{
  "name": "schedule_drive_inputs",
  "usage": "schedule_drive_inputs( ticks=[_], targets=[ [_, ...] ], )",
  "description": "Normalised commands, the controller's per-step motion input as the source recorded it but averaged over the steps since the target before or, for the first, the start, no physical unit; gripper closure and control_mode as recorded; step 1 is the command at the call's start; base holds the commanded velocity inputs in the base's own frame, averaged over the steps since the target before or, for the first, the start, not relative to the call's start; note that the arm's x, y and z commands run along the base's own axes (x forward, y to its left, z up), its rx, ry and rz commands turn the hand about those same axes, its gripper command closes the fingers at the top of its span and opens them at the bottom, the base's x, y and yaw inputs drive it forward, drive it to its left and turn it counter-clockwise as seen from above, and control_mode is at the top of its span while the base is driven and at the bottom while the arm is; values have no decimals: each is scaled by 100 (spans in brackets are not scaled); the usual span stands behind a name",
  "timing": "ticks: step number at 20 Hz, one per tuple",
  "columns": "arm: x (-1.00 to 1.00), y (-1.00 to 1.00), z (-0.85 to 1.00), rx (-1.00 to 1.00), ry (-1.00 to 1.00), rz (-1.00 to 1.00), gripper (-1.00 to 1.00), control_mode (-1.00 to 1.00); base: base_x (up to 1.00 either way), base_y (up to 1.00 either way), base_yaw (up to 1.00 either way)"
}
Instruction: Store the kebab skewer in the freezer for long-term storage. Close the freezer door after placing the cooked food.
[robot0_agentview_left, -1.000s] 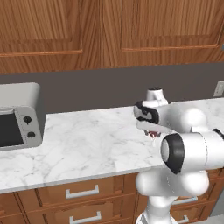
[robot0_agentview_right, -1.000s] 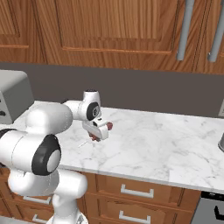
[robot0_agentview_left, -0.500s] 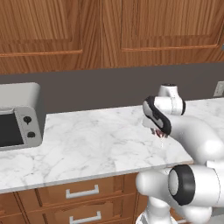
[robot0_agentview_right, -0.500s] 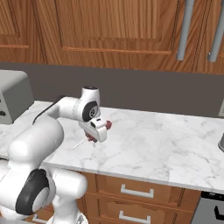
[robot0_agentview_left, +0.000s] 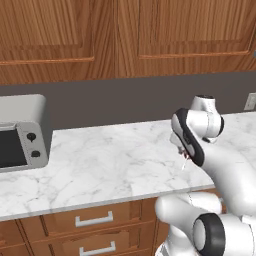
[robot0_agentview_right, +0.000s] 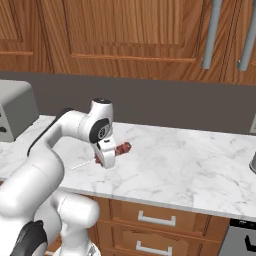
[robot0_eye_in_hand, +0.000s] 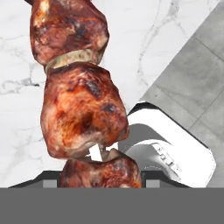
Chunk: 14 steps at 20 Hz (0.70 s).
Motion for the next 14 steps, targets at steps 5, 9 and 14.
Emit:
schedule_drive_inputs(
  ticks=[5,9,14],
  targets=[
    [-52,2,29,0,-3,-11,100,-100,0,0,0],
    [-22,16,33,-1,0,-6,100,-100,0,0,0],
    [-25,29,32,-3,0,-7,100,-100,0,0,0]
  ],
)
